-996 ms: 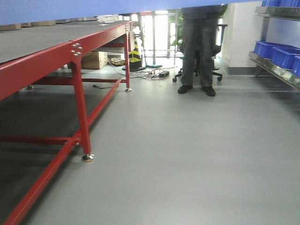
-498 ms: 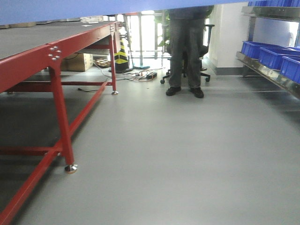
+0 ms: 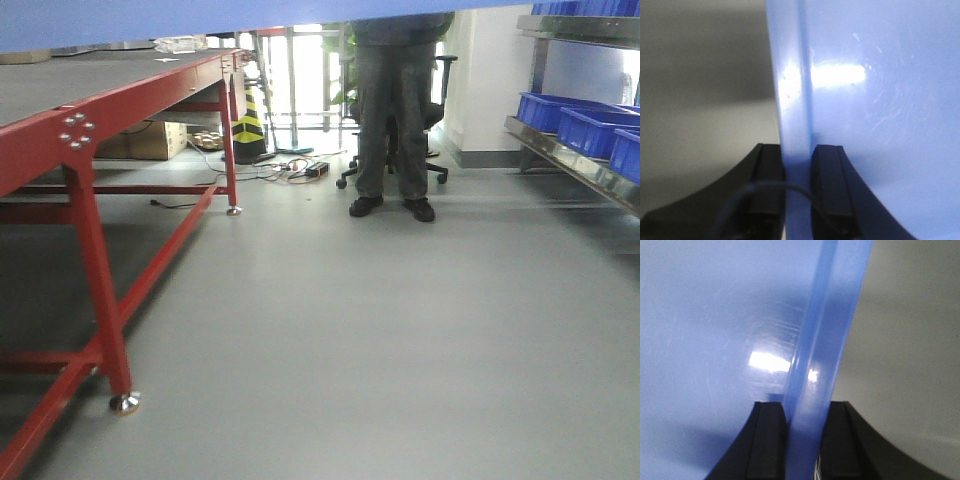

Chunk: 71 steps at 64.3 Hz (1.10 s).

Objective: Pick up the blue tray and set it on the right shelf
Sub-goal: 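Drive along the red table carrying the tray in both grippers, then turn toward the steel rack of blue bins holding the tray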

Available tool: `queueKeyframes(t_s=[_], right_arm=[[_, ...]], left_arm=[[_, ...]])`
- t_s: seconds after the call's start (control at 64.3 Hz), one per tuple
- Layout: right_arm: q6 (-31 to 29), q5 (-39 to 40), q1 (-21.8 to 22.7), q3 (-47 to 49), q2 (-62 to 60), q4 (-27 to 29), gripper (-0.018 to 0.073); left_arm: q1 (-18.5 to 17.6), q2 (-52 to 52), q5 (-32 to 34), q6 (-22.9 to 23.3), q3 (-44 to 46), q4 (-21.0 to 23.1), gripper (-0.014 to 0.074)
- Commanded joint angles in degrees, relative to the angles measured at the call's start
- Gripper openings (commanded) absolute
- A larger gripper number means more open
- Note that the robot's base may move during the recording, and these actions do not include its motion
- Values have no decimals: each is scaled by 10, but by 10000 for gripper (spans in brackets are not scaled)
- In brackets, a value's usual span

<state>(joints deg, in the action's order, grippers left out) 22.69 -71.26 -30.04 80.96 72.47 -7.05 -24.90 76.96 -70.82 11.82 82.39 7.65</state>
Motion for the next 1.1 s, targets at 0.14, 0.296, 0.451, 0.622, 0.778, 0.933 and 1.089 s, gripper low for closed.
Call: queueKeyframes(t_s=[0.14, 0.296, 0.451, 0.622, 0.778, 0.933, 1.089], right_arm=[[-19, 22, 2, 14, -18, -34, 57], [-19, 22, 2, 14, -18, -34, 57], [-19, 22, 2, 14, -18, -34, 57], [-19, 22, 2, 14, -18, -34, 57], [-19, 22, 2, 14, -18, -34, 57], [-19, 22, 2, 14, -18, -34, 57], [-19, 22, 2, 14, -18, -34, 57]], left_arm=[[-5, -18, -59, -18, 12, -5, -48], [-5, -17, -59, -18, 12, -5, -48], [-5, -17, -59, -18, 12, -1, -48], [-5, -17, -59, -18, 12, 4, -48], [-5, -17, -59, -18, 12, 5, -48], [-5, -17, -59, -18, 12, 5, -48], [-5, -17, -59, -18, 12, 5, -48]])
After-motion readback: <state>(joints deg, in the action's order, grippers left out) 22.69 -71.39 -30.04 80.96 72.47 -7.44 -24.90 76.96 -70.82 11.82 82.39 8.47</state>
